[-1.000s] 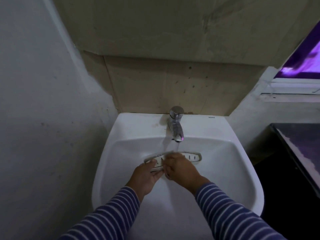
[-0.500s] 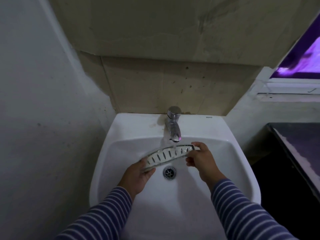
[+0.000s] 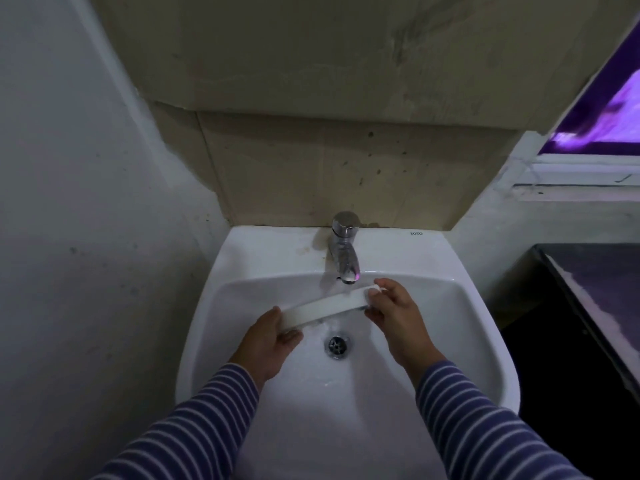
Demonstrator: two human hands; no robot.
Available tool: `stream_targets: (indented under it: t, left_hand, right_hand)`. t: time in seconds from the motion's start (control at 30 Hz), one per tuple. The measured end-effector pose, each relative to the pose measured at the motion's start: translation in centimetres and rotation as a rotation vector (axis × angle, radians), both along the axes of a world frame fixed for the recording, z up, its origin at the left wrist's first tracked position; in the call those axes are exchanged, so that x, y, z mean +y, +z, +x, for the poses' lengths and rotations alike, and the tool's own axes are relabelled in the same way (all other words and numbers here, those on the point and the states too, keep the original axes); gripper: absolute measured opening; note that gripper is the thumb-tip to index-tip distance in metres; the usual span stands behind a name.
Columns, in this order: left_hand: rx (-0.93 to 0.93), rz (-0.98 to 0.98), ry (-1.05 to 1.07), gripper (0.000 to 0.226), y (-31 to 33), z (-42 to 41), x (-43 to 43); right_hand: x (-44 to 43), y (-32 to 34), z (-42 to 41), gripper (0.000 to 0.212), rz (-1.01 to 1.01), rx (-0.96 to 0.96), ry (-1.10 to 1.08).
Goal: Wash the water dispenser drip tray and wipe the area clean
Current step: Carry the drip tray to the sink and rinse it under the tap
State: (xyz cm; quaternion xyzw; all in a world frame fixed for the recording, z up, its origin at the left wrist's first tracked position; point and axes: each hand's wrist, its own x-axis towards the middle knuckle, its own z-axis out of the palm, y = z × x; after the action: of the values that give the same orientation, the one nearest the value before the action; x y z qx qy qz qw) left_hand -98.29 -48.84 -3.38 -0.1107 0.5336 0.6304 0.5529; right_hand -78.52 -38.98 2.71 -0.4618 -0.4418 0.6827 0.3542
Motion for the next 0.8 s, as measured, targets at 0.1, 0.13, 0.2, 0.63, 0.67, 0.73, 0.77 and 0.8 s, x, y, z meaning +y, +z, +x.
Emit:
stream_targets:
  t: [0.1,0.13,0.2,0.63,0.67,0.73,0.77,0.8]
  left_hand:
    - [-0.053,-0.032,0.084,0.030,0.5,0.0,0.0]
    - [-0.064,-0.018,0.090,0.027,0.6,0.2,0.0]
    - [-0.073,0.015,0.066,0.019,0.8,0.5,0.2]
    - [-0.056,0.145,-0.027,0.010,2.0,1.3,-0.4]
    - [-0.059,0.145,-0.008,0.012,1.8,1.2,-0.6]
    - [-0.067,0.126,0.029,0.015,1.2,1.3,-0.7]
    - [-0.067,0.106,0.041,0.016,1.0,1.5,-0.7]
    - [-0.067,0.085,0.045,0.015,0.8,1.8,-0.6]
  right_hand:
    - [0.4,0.2,-0.3,0.026,0.015,-0.005,0.022]
    - [0.7,0.3,-0.1,0.028,0.006,-0.008,0.018]
    - [1.4,0.3,0.5,0.030,-0.006,-0.011,-0.001]
    - [0.8,-1.1,0.7,0.026,-0.254,-0.099,-0.123]
    - [0.7,-0.8,0.5,0.018,-0.228,-0.126,-0.093]
    - [0.8,-0.4,0.4,0.015,-0.175,-0.147,-0.113]
    - [0.8,0.0,0.3,0.017,-0.139,-0.153,-0.128]
    - [0.9,0.3,0.3,0.020,-0.091,-0.168,-0.137]
